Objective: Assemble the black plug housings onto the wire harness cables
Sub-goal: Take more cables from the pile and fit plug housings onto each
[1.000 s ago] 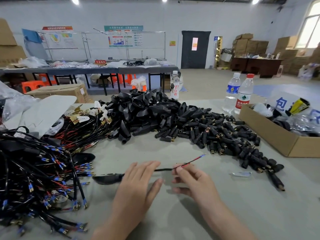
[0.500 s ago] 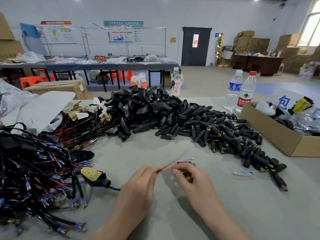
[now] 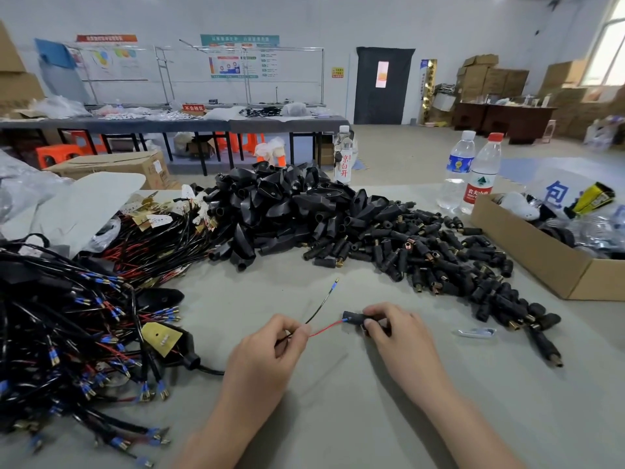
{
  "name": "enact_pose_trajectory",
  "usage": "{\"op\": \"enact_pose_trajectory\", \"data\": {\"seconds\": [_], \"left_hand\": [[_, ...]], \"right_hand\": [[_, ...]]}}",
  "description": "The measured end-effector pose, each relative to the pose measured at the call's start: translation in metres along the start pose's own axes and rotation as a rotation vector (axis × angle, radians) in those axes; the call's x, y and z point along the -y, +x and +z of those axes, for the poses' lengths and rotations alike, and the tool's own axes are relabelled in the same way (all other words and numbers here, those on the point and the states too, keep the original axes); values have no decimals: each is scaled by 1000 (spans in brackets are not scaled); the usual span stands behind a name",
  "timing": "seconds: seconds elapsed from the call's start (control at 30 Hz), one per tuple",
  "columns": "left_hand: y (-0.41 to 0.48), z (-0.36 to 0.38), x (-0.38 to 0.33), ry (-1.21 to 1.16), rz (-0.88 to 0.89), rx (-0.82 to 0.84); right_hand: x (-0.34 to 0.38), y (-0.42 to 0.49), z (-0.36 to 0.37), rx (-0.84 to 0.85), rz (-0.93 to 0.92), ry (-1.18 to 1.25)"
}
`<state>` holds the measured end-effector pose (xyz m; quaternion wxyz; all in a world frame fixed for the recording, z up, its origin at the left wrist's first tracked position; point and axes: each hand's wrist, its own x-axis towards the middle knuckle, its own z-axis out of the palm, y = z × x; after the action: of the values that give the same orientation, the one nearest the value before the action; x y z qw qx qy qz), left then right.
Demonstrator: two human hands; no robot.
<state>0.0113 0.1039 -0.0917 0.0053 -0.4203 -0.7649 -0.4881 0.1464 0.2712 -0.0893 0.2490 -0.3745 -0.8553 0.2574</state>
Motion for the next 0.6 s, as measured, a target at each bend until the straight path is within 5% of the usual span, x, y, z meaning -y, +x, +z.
{"op": "enact_pose_trajectory", "data": {"seconds": [0.17,0.37,0.6], "left_hand": [[2,0,5,-67,-42,-81],[3,-1,7,-101,-25,-108],[2,-2,5,-133,-32,-97]], "right_hand": [[-3,-1,0,22,-39,3],[-6,0,-6,-6,76,451],[-4,-2,-9,3,69,569]]}}
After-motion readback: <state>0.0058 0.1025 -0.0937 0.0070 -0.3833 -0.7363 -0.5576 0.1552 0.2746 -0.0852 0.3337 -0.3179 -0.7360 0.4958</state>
